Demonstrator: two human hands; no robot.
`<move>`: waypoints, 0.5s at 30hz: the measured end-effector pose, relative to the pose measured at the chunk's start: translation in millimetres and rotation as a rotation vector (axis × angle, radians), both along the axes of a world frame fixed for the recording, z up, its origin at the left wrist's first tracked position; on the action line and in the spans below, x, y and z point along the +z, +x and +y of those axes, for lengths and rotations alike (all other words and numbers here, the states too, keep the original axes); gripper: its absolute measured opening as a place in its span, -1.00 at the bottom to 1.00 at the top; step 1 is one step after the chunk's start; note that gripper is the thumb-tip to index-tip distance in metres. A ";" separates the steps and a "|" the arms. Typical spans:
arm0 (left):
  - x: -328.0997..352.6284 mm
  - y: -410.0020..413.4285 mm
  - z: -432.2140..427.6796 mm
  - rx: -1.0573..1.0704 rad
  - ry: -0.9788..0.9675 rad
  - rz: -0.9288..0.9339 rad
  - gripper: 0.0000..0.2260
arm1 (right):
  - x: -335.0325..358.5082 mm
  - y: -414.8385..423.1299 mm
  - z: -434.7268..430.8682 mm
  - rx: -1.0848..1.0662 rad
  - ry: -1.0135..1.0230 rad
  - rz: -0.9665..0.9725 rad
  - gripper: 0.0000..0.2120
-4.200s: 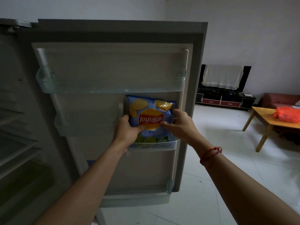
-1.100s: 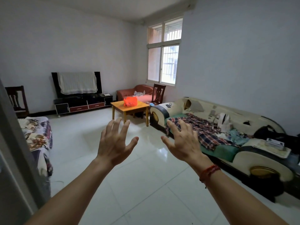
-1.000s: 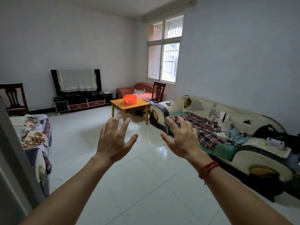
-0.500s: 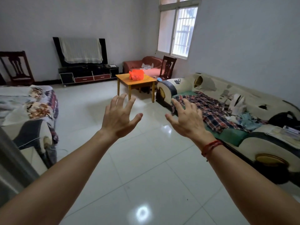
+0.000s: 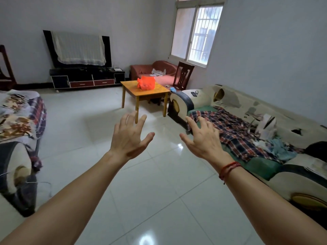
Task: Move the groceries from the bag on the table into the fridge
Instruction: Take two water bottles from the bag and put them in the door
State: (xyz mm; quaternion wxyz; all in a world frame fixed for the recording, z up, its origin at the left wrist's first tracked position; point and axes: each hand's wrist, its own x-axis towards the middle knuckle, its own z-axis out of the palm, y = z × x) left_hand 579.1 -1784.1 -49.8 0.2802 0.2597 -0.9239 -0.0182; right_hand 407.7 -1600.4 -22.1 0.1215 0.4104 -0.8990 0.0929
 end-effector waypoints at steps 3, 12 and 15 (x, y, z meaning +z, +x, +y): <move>5.2 -34.0 -38.0 -0.006 0.010 -0.013 -0.35 | 3.1 -32.5 -37.3 -0.008 0.003 -0.007 -0.34; 9.8 -148.8 -134.8 -0.014 0.016 -0.022 -0.33 | -1.3 -142.0 -142.2 -0.002 -0.049 -0.029 -0.33; 3.2 -196.8 -169.3 -0.007 0.006 -0.028 -0.33 | -11.5 -190.7 -177.4 0.006 -0.062 -0.044 -0.33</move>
